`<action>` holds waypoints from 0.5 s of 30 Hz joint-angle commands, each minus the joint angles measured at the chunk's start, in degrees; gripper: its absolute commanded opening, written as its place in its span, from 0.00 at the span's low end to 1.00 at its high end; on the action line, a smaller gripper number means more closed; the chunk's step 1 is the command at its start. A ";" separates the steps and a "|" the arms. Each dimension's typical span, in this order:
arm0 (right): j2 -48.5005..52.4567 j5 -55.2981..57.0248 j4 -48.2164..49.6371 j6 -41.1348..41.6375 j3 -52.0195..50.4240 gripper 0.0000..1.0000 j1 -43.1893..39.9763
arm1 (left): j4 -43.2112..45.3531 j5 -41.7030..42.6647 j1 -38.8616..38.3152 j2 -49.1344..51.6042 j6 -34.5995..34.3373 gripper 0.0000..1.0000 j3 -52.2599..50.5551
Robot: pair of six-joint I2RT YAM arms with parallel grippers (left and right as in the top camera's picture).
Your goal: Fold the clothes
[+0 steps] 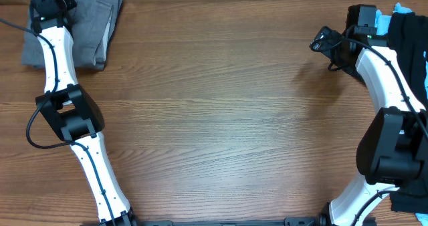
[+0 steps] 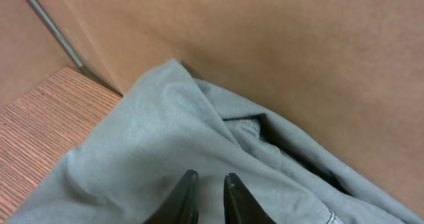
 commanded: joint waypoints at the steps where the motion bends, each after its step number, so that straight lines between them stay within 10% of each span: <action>1: -1.53 -0.11 0.22 0.11 1.18 1.00 0.24 | -0.52 0.61 0.35 2.54 1.01 0.20 1.11; 15: -1.53 -0.11 0.22 0.11 1.18 1.00 0.24 | -8.15 0.63 0.70 5.53 2.71 0.49 1.36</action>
